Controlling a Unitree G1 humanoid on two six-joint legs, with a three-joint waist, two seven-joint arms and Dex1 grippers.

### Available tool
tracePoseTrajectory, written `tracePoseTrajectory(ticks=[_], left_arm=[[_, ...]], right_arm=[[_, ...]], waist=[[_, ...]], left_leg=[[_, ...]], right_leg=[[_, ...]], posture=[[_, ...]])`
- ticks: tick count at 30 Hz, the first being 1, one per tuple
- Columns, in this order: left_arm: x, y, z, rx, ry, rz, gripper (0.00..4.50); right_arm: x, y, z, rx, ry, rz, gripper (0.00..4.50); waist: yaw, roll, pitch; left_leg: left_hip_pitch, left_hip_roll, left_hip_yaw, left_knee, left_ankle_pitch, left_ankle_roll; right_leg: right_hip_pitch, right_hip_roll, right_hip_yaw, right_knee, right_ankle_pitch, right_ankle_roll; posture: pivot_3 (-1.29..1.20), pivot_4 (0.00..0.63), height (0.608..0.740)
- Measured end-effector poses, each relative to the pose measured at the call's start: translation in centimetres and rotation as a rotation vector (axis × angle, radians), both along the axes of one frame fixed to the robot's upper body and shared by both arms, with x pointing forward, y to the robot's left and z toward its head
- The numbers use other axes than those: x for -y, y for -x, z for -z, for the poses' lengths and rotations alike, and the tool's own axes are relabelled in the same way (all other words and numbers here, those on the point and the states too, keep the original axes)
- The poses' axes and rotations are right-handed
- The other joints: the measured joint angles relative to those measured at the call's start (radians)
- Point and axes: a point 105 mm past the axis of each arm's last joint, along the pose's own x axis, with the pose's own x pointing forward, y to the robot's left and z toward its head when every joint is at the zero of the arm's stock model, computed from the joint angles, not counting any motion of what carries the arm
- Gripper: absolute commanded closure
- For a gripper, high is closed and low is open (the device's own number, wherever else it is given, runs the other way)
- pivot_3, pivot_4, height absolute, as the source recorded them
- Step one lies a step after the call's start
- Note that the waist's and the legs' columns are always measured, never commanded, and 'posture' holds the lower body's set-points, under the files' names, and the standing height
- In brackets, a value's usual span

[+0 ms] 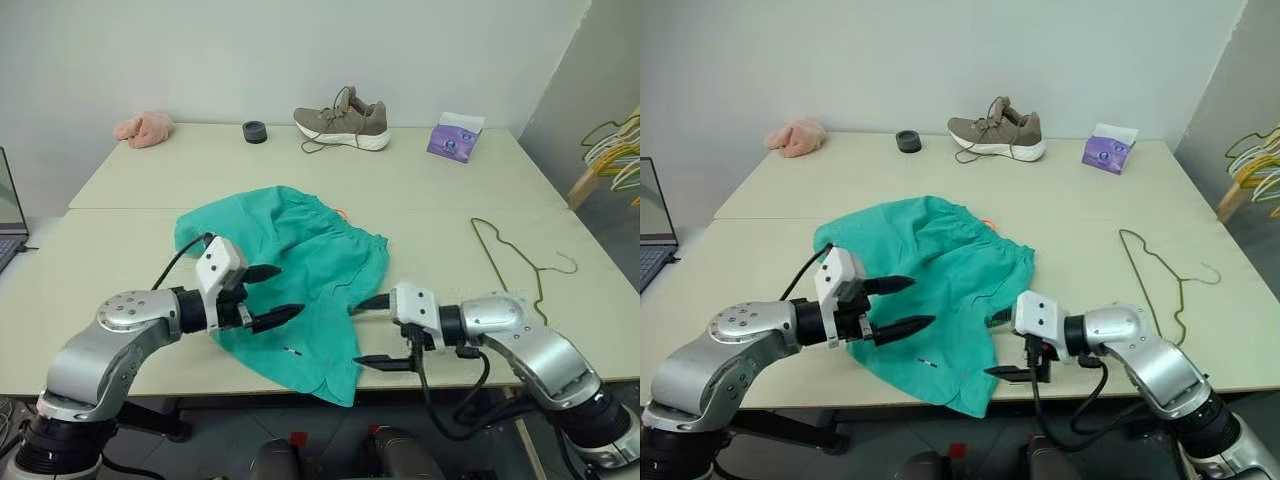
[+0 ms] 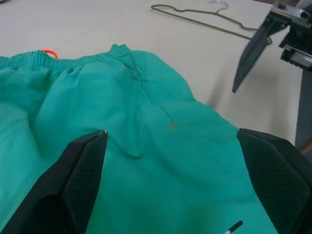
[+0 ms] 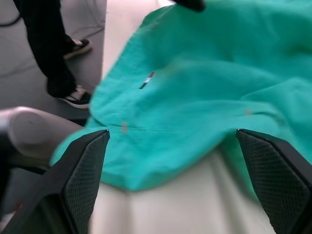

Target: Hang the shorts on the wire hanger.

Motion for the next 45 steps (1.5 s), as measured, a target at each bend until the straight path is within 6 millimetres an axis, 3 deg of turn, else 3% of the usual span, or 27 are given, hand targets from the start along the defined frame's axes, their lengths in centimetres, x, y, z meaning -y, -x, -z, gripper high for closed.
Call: tracePoseTrajectory(ticks=[6,11,17,24,28,38,42,45], left_arm=[[-0.6,0.4,-0.2,-0.017,0.035,-0.016,0.00],[-1.8,0.7,-1.1,-0.005,0.034,-0.036,0.00],[-2.6,0.6,-1.5,0.009,0.028,-0.063,0.00],[-2.5,0.6,-1.6,0.010,0.030,-0.065,0.00],[-2.5,0.6,-1.5,0.001,0.031,-0.070,0.00],[-2.4,0.6,-1.7,0.006,0.033,-0.067,0.00],[-1.7,0.5,-1.6,0.003,0.037,-0.039,0.00],[-1.4,0.4,-1.5,0.000,0.037,-0.025,0.00]], right_arm=[[3.6,-7.4,0.8,0.454,0.198,0.170,0.01],[4.2,-11.5,1.0,0.777,0.333,0.153,0.01],[2.3,-13.1,2.7,0.927,0.369,0.060,0.01],[-1.7,-13.5,2.5,1.011,0.288,-0.004,0.01],[-2.8,-14.1,2.8,0.996,0.297,0.010,0.94],[-2.2,-15.9,2.1,1.004,0.342,0.107,4.46],[-1.7,-16.9,0.3,1.077,0.386,0.104,4.46],[1.2,-17.8,-0.4,1.075,0.485,0.115,4.46]], waist=[[-0.010,0.000,0.000],[-0.021,0.001,0.001],[-0.023,0.000,0.000],[-0.024,0.001,0.000],[-0.024,0.000,0.000],[-0.024,0.001,0.001],[-0.025,0.001,0.001],[-0.020,0.001,0.001]], left_leg=[[0.000,-0.001,0.001,0.000,0.000,0.000],[0.000,0.000,0.001,-0.001,0.000,0.000],[0.001,-0.001,0.001,0.000,0.000,-0.001],[0.003,0.000,0.002,-0.001,0.001,-0.001],[0.003,-0.001,0.003,0.000,0.001,-0.001],[0.003,-0.001,0.003,-0.001,0.000,-0.001],[0.003,-0.001,0.003,-0.001,0.000,-0.001],[0.002,-0.001,0.003,-0.001,0.000,-0.001]], right_leg=[[-0.001,0.000,0.002,0.000,0.000,-0.001],[-0.001,0.000,0.003,0.000,0.000,-0.001],[-0.001,-0.001,0.008,0.000,0.000,-0.001],[-0.001,0.000,0.011,0.001,0.001,-0.001],[-0.001,-0.001,0.011,0.001,0.002,-0.002],[-0.002,-0.001,0.011,0.001,0.003,-0.005],[-0.002,-0.001,0.011,0.001,0.003,-0.005],[-0.002,-0.001,0.011,0.000,0.003,-0.005]], posture=[[-0.06,0.078,0.740],[-0.03,0.076,0.740],[-0.02,0.075,0.740],[-0.02,0.077,0.740],[-0.02,0.078,0.740],[-0.03,0.082,0.740],[-0.05,0.084,0.740],[-0.06,0.088,0.740]])
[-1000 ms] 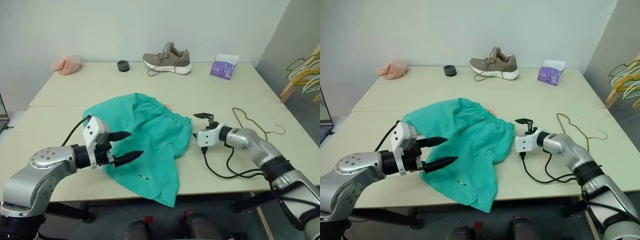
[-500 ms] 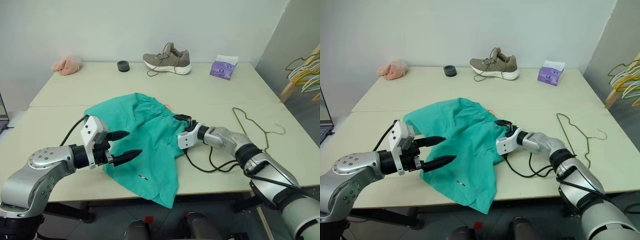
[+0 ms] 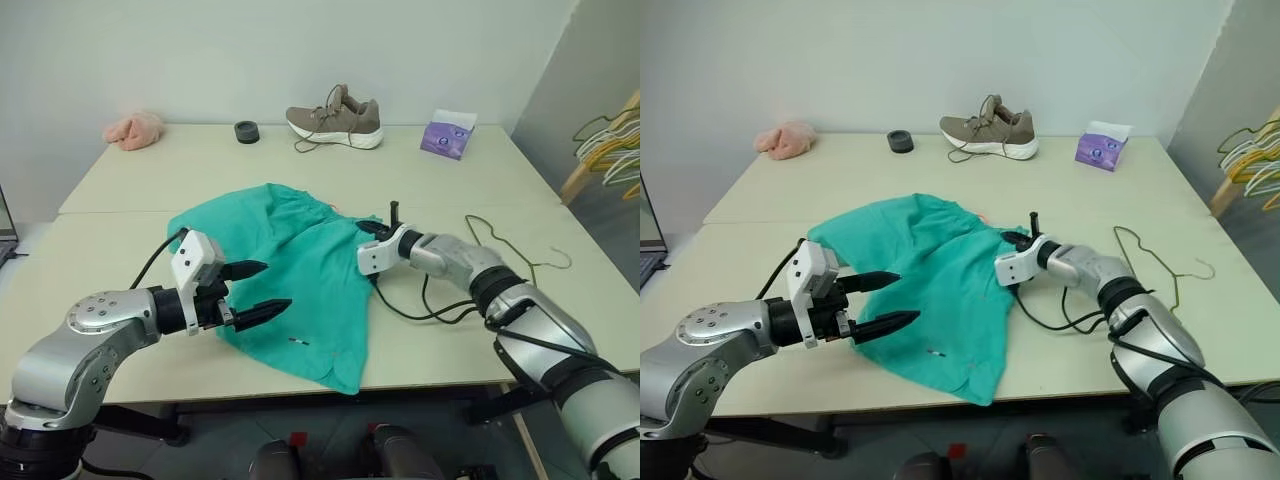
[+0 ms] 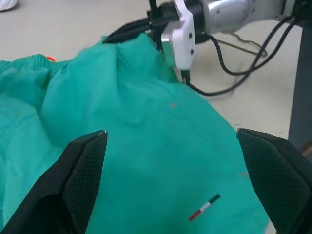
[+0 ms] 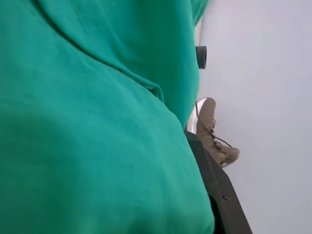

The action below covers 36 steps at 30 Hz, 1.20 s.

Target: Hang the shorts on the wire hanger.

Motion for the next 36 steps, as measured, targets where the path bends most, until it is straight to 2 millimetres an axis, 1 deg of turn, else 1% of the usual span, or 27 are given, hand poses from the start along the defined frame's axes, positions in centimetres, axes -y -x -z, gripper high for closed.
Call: tracePoseTrajectory(ticks=[3,5,6,7,8,11,13,16,17,19,20,23,25,27,29,32,34,36], left_arm=[[0.1,0.0,0.1,0.003,-0.002,0.000,0.00],[0.3,0.0,0.3,0.006,-0.010,0.008,0.00],[0.3,-0.1,0.4,0.006,-0.013,0.009,0.00],[0.4,-0.1,0.5,0.008,-0.015,0.009,0.00],[0.4,-0.1,0.6,0.008,-0.016,0.009,0.00],[0.5,-0.3,0.6,0.014,-0.014,0.008,0.00],[0.4,-0.3,0.7,0.002,-0.006,0.004,0.00],[0.3,0.3,0.6,-0.052,0.023,0.030,0.00],[0.3,0.7,0.5,-0.076,0.033,0.048,0.00],[0.2,1.5,0.3,-0.112,0.058,0.073,0.00],[0.3,1.9,0.2,-0.131,0.064,0.090,0.00],[0.4,3.0,0.3,-0.159,0.055,0.120,0.00],[1.0,4.0,0.7,-0.172,0.035,0.153,0.00],[1.7,4.5,1.3,-0.166,0.001,0.174,0.00],[2.0,4.5,2.3,-0.161,-0.027,0.161,0.00],[3.2,4.1,3.6,-0.129,-0.034,0.138,0.00],[4.0,3.6,4.5,-0.099,-0.043,0.118,0.00],[4.3,3.1,5.7,-0.090,-0.076,0.097,0.00]], right_arm=[[3.9,0.0,0.7,-0.062,0.096,0.070,4.46],[6.6,0.7,2.0,-0.129,0.164,0.106,4.46],[7.6,1.2,2.7,-0.166,0.195,0.119,4.46],[8.4,1.9,3.4,-0.204,0.223,0.121,4.46],[9.2,2.7,4.0,-0.247,0.251,0.120,4.46],[9.2,4.6,4.1,-0.322,0.258,0.095,4.46],[8.1,5.8,4.2,-0.385,0.219,0.093,4.46],[3.4,7.6,4.3,-0.493,0.118,0.031,4.46],[1.7,8.0,4.2,-0.515,0.093,0.010,4.46],[-0.3,8.0,4.2,-0.532,0.060,-0.004,4.46],[-0.9,7.7,4.1,-0.535,0.051,0.001,4.46],[-2.1,6.2,3.7,-0.530,0.031,0.036,4.46],[-2.8,5.3,3.1,-0.516,0.019,0.048,4.46],[-3.3,5.0,2.8,-0.508,0.007,0.048,4.46],[-3.7,5.1,2.6,-0.509,0.000,0.037,4.46],[-4.0,5.3,2.3,-0.515,0.000,0.024,4.46],[-4.4,5.5,1.7,-0.520,-0.016,0.011,4.46],[-5.1,5.7,0.8,-0.514,-0.027,-0.010,4.46]], waist=[[0.003,0.000,0.000],[0.002,0.000,0.000],[-0.001,0.001,0.001],[-0.003,0.001,0.001],[-0.004,0.002,0.001],[-0.012,0.003,0.002],[-0.020,0.003,0.002],[-0.040,0.003,0.002],[-0.043,0.004,0.002],[-0.042,0.004,0.002],[-0.039,0.004,0.003],[-0.032,0.004,0.002],[-0.030,0.004,0.002],[-0.027,0.004,0.002],[-0.021,0.004,0.002],[-0.008,0.004,0.002],[-0.003,0.004,0.002],[-0.003,0.004,0.002]], left_leg=[[-0.001,-0.001,0.000,0.000,0.000,0.000],[0.000,-0.001,0.001,0.000,0.000,0.000],[0.000,-0.001,0.001,0.000,0.000,0.000],[0.000,-0.001,0.001,0.000,0.000,0.000],[0.000,0.000,0.001,-0.001,0.000,0.000],[0.002,0.002,0.001,0.000,0.000,0.000],[0.004,0.003,0.001,0.000,0.000,0.000],[0.007,0.007,0.002,-0.001,0.000,0.000],[0.007,0.008,0.002,-0.001,0.000,0.000],[0.007,0.009,0.002,-0.001,0.000,-0.001],[0.006,0.009,0.002,-0.001,0.000,-0.001],[0.005,0.007,0.002,0.000,0.000,-0.001],[0.005,0.004,0.002,-0.001,-0.001,-0.001],[0.003,0.002,0.002,-0.001,-0.001,-0.001],[0.003,0.001,0.002,0.000,-0.001,-0.001],[0.002,0.000,0.002,0.000,-0.001,0.000],[0.002,0.000,0.002,0.000,-0.001,0.000],[0.002,0.001,0.001,0.000,-0.001,0.000]], right_leg=[[0.000,-0.001,0.000,-0.001,0.000,0.000],[0.000,-0.001,0.001,-0.001,0.000,0.001],[0.000,-0.001,0.001,-0.001,0.000,0.001],[0.000,-0.001,0.001,-0.001,-0.001,0.001],[0.000,-0.001,0.001,-0.001,-0.003,0.005],[0.001,0.000,0.001,0.000,-0.003,0.005],[0.001,0.000,0.001,0.001,-0.003,0.005],[0.002,0.002,0.002,0.003,-0.003,0.004],[0.002,0.003,0.002,0.003,-0.003,0.004],[0.002,0.004,0.001,0.003,-0.003,0.004],[0.001,0.005,0.001,0.003,-0.003,0.004],[0.001,0.005,0.001,0.002,-0.003,0.004],[0.001,0.004,0.002,0.002,-0.003,0.004],[0.000,0.003,0.002,0.001,-0.003,0.004],[0.000,0.002,0.002,0.000,-0.003,0.004],[0.000,0.001,0.003,0.000,-0.002,0.004],[0.000,0.001,0.003,0.000,-0.002,0.004],[0.000,0.002,0.002,0.001,-0.002,0.004]], posture=[[-0.07,0.093,0.740],[-0.08,0.094,0.740],[-0.08,0.095,0.740],[-0.08,0.095,0.740],[-0.09,0.095,0.740],[-0.09,0.094,0.740],[-0.09,0.094,0.740],[-0.09,0.091,0.740],[-0.08,0.090,0.740],[-0.07,0.089,0.740],[-0.07,0.088,0.740],[-0.05,0.085,0.740],[-0.04,0.085,0.740],[-0.04,0.084,0.740],[-0.04,0.083,0.740],[-0.05,0.082,0.740],[-0.05,0.083,0.740],[-0.06,0.082,0.740]])
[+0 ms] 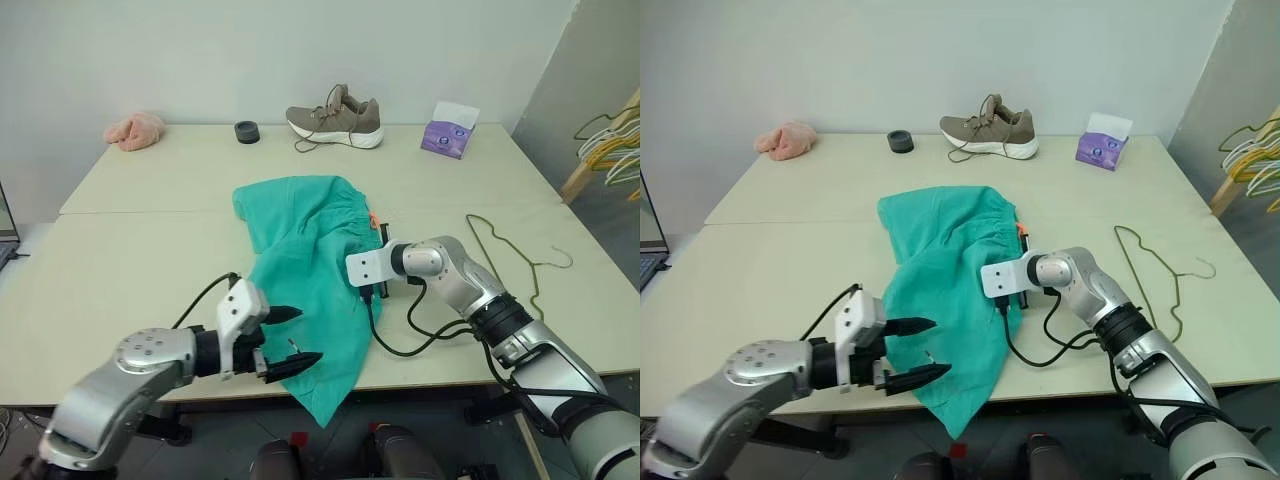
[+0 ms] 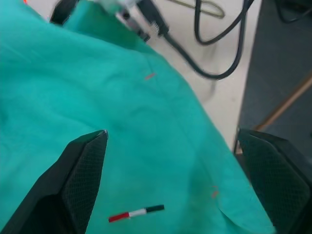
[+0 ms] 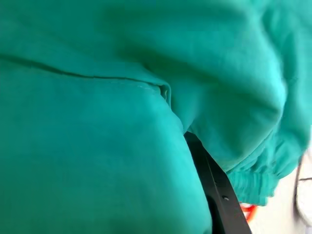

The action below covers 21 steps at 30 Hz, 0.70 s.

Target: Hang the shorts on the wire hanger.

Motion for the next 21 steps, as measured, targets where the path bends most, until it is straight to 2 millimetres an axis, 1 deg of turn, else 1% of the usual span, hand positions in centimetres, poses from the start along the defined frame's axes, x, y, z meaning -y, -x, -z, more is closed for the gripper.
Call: tracePoseTrajectory(ticks=[3,5,7,10,17,20,21], left_arm=[[0.6,-0.7,0.9,0.008,-0.012,-0.015,0.00],[1.6,-0.9,0.9,0.015,0.005,0.000,0.00],[2.0,-1.0,1.0,0.018,-0.003,0.013,0.00],[1.6,-1.2,1.7,0.000,-0.023,-0.003,0.00],[2.1,-0.7,2.5,-0.041,-0.028,0.017,0.00],[2.4,-0.4,3.0,-0.065,-0.026,0.020,0.58],[2.4,-0.2,3.3,-0.077,-0.029,0.023,0.87]], right_arm=[[-0.6,0.2,-1.0,-0.001,-0.025,-0.009,4.46],[-1.3,0.5,-1.7,0.001,-0.044,-0.023,4.46],[-1.6,0.6,-2.3,0.005,-0.050,-0.029,4.46],[-1.6,0.5,-2.7,-0.002,-0.074,-0.019,4.46],[-1.5,0.4,-3.2,-0.008,-0.103,-0.007,4.46],[-1.5,0.4,-3.3,-0.010,-0.109,-0.008,4.50],[-1.5,0.4,-3.4,-0.008,-0.112,-0.008,4.50]], waist=[[-0.001,0.000,0.000],[-0.002,0.000,0.000],[-0.003,0.000,0.000],[-0.003,0.000,0.000],[-0.003,0.000,0.000],[-0.003,0.000,0.000],[-0.003,0.000,0.000]], left_leg=[[0.000,0.000,0.000,0.000,0.000,0.000],[0.000,0.000,0.000,0.000,0.000,0.000],[-0.001,0.000,0.000,0.000,0.000,0.000],[-0.001,0.000,0.000,0.000,0.000,0.000],[-0.001,0.000,0.000,0.000,0.000,0.000],[-0.001,0.000,0.000,0.000,0.000,0.000],[-0.001,0.000,0.000,0.000,0.000,0.000]], right_leg=[[0.000,0.000,0.000,0.000,0.000,0.000],[0.000,0.000,0.000,0.000,0.000,0.000],[0.000,0.000,0.000,0.000,0.000,0.000],[-0.001,0.000,-0.001,0.000,0.000,0.000],[0.000,0.000,-0.001,0.000,0.000,0.000],[-0.001,0.000,-0.001,0.000,0.000,0.000],[-0.001,0.000,-0.001,0.000,0.000,0.000]], posture=[[-0.07,0.082,0.740],[-0.07,0.083,0.740],[-0.08,0.084,0.740],[-0.08,0.084,0.740],[-0.07,0.086,0.740],[-0.07,0.088,0.740],[-0.07,0.088,0.740]])
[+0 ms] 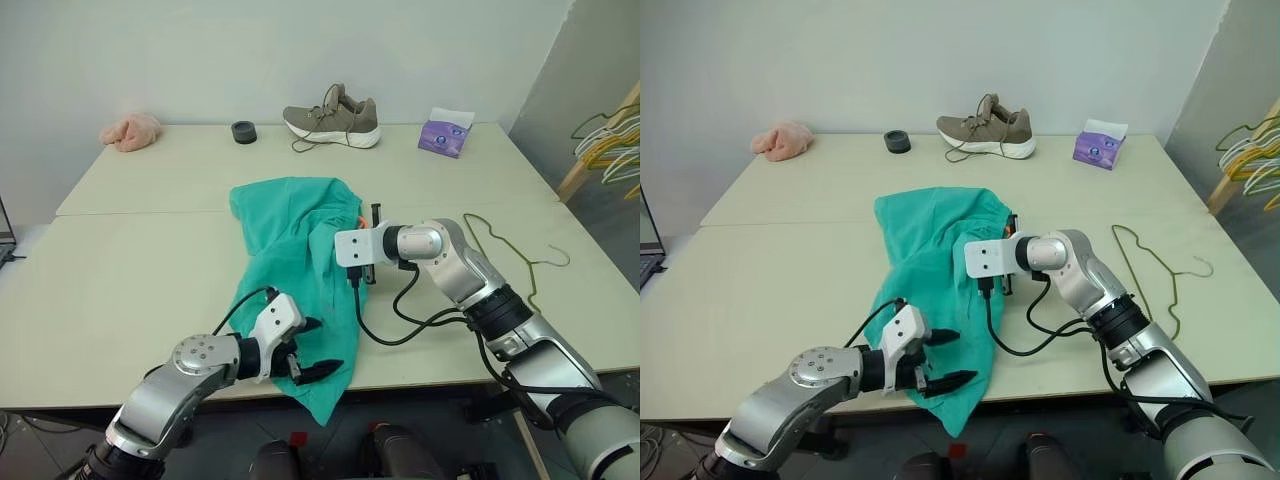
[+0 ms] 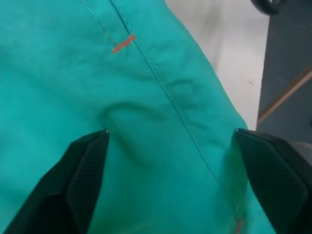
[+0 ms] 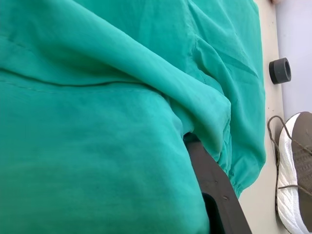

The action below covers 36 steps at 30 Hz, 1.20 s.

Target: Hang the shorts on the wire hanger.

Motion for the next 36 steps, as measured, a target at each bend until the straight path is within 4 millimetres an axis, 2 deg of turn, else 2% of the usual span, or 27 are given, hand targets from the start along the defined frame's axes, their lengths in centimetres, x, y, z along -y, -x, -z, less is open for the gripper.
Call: tracePoseTrajectory(ticks=[3,6,9,11,12,15,20,22,25,29,32,36], left_arm=[[-0.4,0.5,0.8,-0.025,-0.023,-0.005,1.79],[-1.9,0.6,1.1,-0.029,-0.066,-0.021,2.68],[-3.9,0.4,1.1,-0.010,-0.114,-0.055,3.69],[-5.5,0.2,1.0,0.006,-0.143,-0.079,4.31],[-6.0,0.1,0.9,0.009,-0.149,-0.088,4.45],[-7.5,-0.7,0.7,0.045,-0.174,-0.127,4.45],[-10.1,-3.5,-0.7,0.168,-0.245,-0.183,4.45],[-11.3,-5.3,-1.8,0.248,-0.291,-0.193,4.45],[-13.1,-6.8,-2.9,0.324,-0.343,-0.213,4.45],[-13.8,-6.5,-2.9,0.318,-0.374,-0.153,4.45],[-13.7,-5.4,-2.2,0.270,-0.371,-0.095,4.45],[-13.2,-4.3,-1.5,0.226,-0.361,-0.051,4.50]], right_arm=[[0.1,-0.2,-0.8,0.021,-0.005,-0.008,4.50],[1.4,-0.6,-1.0,0.040,0.016,0.000,4.50],[3.1,-0.6,-0.3,0.042,0.054,0.010,4.50],[4.3,-0.3,0.9,0.020,0.086,0.013,4.50],[4.8,-0.2,1.5,0.006,0.099,0.017,4.50],[6.0,0.3,2.8,-0.029,0.134,0.021,4.50],[7.1,1.4,3.1,-0.037,0.175,-0.003,4.50],[8.1,2.6,3.9,-0.071,0.206,-0.015,4.50],[8.0,4.7,4.9,-0.148,0.198,-0.052,4.50],[6.5,7.9,5.4,-0.266,0.109,-0.076,4.50],[4.9,8.7,5.5,-0.310,0.033,-0.081,4.50],[4.4,8.3,5.5,-0.298,-0.012,-0.046,3.54]], waist=[[0.000,0.000,0.000],[0.002,0.000,0.000],[0.002,0.000,0.000],[0.003,0.001,0.000],[0.003,0.001,0.000],[0.004,0.001,0.001],[0.006,0.001,0.001],[0.015,0.001,0.001],[0.023,0.001,0.001],[0.019,0.001,0.001],[0.015,0.001,0.001],[0.019,0.001,0.001]], left_leg=[[0.000,0.000,0.000,0.000,0.000,0.000],[0.000,0.000,0.000,0.000,0.000,0.000],[0.000,0.000,0.000,0.000,0.000,0.000],[0.000,0.000,0.000,0.000,0.000,0.000],[0.000,0.000,0.000,0.000,0.000,0.000],[0.000,0.000,0.000,0.000,0.000,0.000],[0.000,0.000,-0.001,0.000,0.000,0.000],[-0.001,0.000,0.000,-0.001,0.000,0.000],[-0.002,0.000,0.000,-0.001,0.000,0.001],[-0.002,0.001,0.001,-0.001,-0.001,0.001],[-0.002,0.001,0.001,-0.001,-0.001,0.001],[-0.002,0.001,0.001,0.000,-0.001,0.001]], right_leg=[[0.000,0.000,0.000,0.000,0.000,0.000],[0.000,0.000,-0.001,0.000,0.000,0.000],[0.000,0.000,-0.001,0.000,0.000,0.000],[0.000,0.000,-0.001,-0.001,0.000,0.000],[0.000,-0.001,-0.001,-0.001,0.000,0.000],[0.000,-0.001,-0.001,-0.001,0.000,0.000],[0.000,0.000,-0.003,0.000,0.000,0.000],[0.000,0.000,-0.004,-0.001,0.000,0.000],[-0.001,0.000,-0.002,-0.002,0.000,0.000],[-0.002,0.000,-0.002,-0.002,-0.001,0.000],[-0.002,0.000,-0.002,-0.001,-0.001,0.000],[-0.002,0.000,-0.004,-0.001,0.000,0.000]], posture=[[-0.07,0.089,0.740],[-0.06,0.090,0.740],[-0.06,0.090,0.740],[-0.05,0.091,0.740],[-0.05,0.091,0.740],[-0.05,0.091,0.740],[-0.05,0.091,0.740],[-0.05,0.091,0.740],[-0.05,0.091,0.740],[-0.06,0.089,0.740],[-0.05,0.088,0.740],[-0.05,0.089,0.740]])
